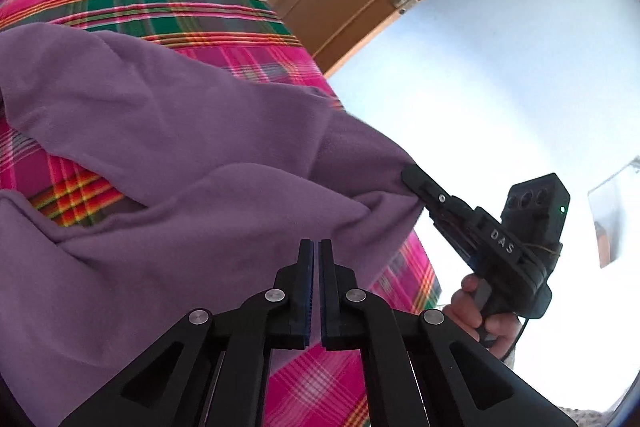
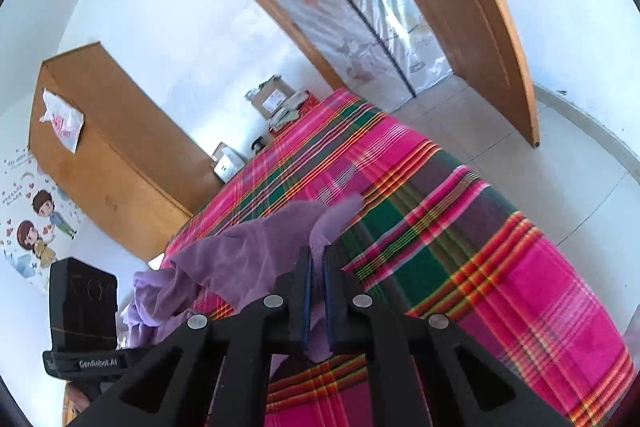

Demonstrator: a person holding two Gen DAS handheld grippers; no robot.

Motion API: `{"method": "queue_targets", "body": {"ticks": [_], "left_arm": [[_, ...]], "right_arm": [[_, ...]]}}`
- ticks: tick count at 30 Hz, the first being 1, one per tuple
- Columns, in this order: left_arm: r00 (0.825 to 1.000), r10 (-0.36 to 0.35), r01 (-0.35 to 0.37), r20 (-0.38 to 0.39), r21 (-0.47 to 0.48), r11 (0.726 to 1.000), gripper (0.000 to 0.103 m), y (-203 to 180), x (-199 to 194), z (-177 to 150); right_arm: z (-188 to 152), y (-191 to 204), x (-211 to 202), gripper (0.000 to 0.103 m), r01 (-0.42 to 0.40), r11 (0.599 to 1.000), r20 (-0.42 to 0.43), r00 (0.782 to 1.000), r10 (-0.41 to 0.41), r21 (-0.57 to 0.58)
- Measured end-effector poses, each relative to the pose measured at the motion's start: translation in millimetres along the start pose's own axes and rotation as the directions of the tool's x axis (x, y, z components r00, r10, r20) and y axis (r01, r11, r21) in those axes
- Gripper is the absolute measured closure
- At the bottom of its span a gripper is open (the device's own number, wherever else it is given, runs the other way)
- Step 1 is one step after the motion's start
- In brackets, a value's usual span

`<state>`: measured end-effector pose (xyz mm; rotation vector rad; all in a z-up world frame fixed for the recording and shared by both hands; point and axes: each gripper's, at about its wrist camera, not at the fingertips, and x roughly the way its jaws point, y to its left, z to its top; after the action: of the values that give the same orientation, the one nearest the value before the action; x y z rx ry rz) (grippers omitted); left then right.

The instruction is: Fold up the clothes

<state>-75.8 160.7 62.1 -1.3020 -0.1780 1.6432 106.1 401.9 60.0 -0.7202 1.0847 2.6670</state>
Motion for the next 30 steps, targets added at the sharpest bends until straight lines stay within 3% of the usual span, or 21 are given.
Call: {"method": "queue_targets", "body": {"ticks": [12,20,26,30], "left_arm": [[0.998,0.025,-0.025,-0.051,0.003,1.000,0.101,-5.4,19.5,-14.7],[0.996,0.044,-0.045,-0.077,-0.016,0.999,0.101,0.2,27.1,-26.1],[0.995,0.072,-0.073,-0.073,-0.015,0.997,0.097,4.9,20.2,-33.5],[0.995,0.090,-0.091,-0.048,-0.011,0.996,0.090,8.7,5.7,-41.4]], "right_arm": [[-17.7,-0.1,-35.3,0.098,0.021,1.000,0.078,0.997,-0.020,-0.014],[-45.9,2.1,-43.7,0.098,0.165,0.985,0.132,0.979,-0.156,-0.057],[-57.6,-8.1,-31.5,0.096,0.240,0.969,0.065,0.969,-0.237,-0.052],[-60.4,-7.4,-29.3,0.078,0.308,0.948,0.048,0.951,-0.305,-0.080]]}}
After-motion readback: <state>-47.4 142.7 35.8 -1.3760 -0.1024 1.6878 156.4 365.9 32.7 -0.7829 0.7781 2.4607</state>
